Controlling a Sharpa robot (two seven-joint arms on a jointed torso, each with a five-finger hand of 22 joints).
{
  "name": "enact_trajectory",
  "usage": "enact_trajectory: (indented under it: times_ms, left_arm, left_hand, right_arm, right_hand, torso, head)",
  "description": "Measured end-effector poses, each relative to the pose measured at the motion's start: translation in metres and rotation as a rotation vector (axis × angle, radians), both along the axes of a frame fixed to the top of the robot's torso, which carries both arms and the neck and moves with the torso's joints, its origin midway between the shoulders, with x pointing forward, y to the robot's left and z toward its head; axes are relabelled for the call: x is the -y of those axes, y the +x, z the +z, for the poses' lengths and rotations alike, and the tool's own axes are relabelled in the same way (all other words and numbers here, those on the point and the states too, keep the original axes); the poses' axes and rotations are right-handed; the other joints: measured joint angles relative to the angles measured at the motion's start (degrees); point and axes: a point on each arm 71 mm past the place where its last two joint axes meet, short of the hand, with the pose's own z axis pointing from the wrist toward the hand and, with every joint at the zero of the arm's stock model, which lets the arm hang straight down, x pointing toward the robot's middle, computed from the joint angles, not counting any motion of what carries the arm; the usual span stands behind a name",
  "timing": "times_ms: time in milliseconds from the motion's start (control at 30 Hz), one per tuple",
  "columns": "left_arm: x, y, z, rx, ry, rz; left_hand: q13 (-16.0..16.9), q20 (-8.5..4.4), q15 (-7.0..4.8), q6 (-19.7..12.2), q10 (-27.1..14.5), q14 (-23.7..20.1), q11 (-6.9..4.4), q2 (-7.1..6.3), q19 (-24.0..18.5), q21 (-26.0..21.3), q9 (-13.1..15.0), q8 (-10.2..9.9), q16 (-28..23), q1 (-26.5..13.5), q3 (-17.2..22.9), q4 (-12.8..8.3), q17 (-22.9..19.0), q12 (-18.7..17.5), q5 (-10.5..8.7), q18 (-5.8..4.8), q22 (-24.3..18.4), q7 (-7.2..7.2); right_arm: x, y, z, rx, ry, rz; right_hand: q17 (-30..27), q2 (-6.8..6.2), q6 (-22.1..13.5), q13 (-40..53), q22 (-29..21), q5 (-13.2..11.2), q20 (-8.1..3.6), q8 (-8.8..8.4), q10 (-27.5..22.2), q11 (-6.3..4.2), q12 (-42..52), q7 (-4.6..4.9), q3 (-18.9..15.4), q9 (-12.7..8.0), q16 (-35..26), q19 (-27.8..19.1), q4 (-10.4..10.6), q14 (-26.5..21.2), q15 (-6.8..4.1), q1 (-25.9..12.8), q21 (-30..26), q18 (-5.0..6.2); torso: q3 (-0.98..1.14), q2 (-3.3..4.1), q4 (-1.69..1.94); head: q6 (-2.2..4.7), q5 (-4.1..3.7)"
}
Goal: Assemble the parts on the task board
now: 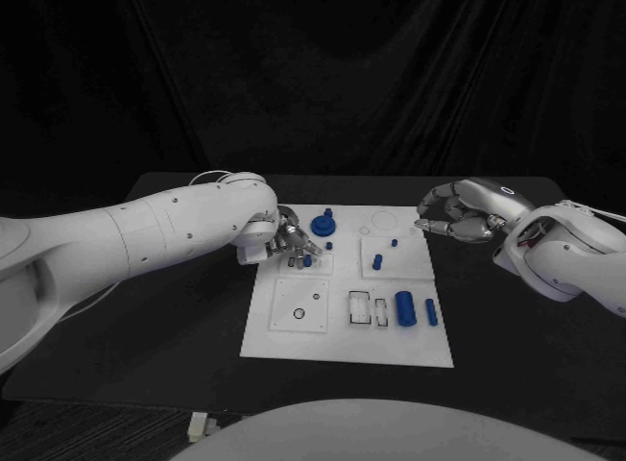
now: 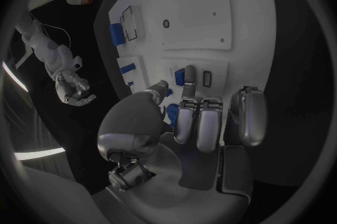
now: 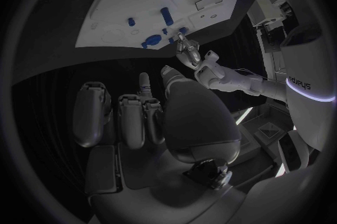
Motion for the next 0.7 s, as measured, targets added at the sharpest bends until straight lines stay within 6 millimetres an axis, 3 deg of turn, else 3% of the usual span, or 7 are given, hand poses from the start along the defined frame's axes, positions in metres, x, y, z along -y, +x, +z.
enact_trajectory:
  times_ms: [167, 300, 467, 700]
  left_arm:
    - [-0.010, -0.005, 0.003, 0.036, 0.025, -0.021]
    - [-0.018, 0.001, 0.028, 0.103, 0.039, -0.031]
    - [-0.024, 0.014, 0.064, 0.187, 0.053, -0.031]
    - [-0.025, 0.029, 0.083, 0.229, 0.080, -0.026]
  left_hand:
    - [0.00, -0.38, 0.00, -0.09, 0.00, 0.00, 0.00, -0.47, 0.98, 0.54, 3.82, 3.58, 0.00, 0.47, -2.15, 1.37, 0.00, 0.00, -0.06, 0.00, 0.00, -0.37]
    - [0.00, -0.49, 0.00, -0.28, 0.00, 0.00, 0.00, -0.70, 1.51, 0.98, 4.89, 4.30, 0.00, 0.70, -2.77, 1.67, 0.00, 0.00, -0.06, 0.00, 0.00, -0.55]
    - [0.00, -1.30, -0.95, -0.99, -0.10, 0.11, -0.73, -0.41, 4.17, 3.98, 8.12, 6.99, 0.00, 2.48, -4.92, 2.70, 0.00, 0.00, -0.06, 0.00, 0.00, -1.27]
    - [0.00, -1.51, -1.25, -0.70, 0.00, -0.01, -1.04, 0.06, 4.37, 4.23, 9.84, 8.02, 0.00, 4.03, -5.51, 2.68, 0.00, 0.00, 0.38, 0.00, 0.02, -1.56]
  right_arm:
    - [0.003, -0.001, 0.000, 0.000, -0.001, -0.006]
    - [0.006, -0.001, 0.001, 0.001, -0.001, -0.010]
    - [0.006, -0.002, 0.001, 0.005, 0.002, -0.010]
    - [0.003, -0.004, 0.002, 0.011, 0.012, -0.002]
  right_hand:
    - [0.00, 0.00, 0.11, 0.00, 0.00, 0.00, 0.00, 0.00, 0.00, 0.00, 0.00, 0.11, -0.14, -0.04, 0.00, 0.00, 0.13, 0.00, 0.00, 0.00, 0.00, 0.00]
    - [0.00, 0.00, 0.21, 0.00, -0.01, -0.29, 0.00, 0.00, 0.00, 0.00, 0.00, 0.21, -0.24, -0.08, 0.00, 0.00, 0.24, 0.00, 0.00, 0.00, 0.00, 0.00]
    - [0.00, -0.06, 0.21, 0.00, -0.01, -1.19, 0.00, 0.00, 0.00, 0.00, 0.00, 0.21, -0.63, -0.28, 0.00, 0.00, 0.63, 0.00, 0.00, -0.06, 0.00, 0.00]
    - [0.00, -0.02, 0.21, 0.00, -0.02, -1.78, 0.00, -0.27, 0.18, 0.18, 0.00, 0.21, -1.05, -0.57, 0.00, 0.00, 0.72, 0.00, 0.00, -1.23, 0.40, 0.00]
  torso:
    - [0.00, 0.01, 0.00]
    - [0.00, -0.02, -0.01]
    - [0.00, -0.03, 0.00]
    - [0.00, -0.04, -0.01]
  head:
    - [0.00, -0.05]
    - [0.00, -0.07]
    - [0.00, -0.03]
    - [0.00, -0.17]
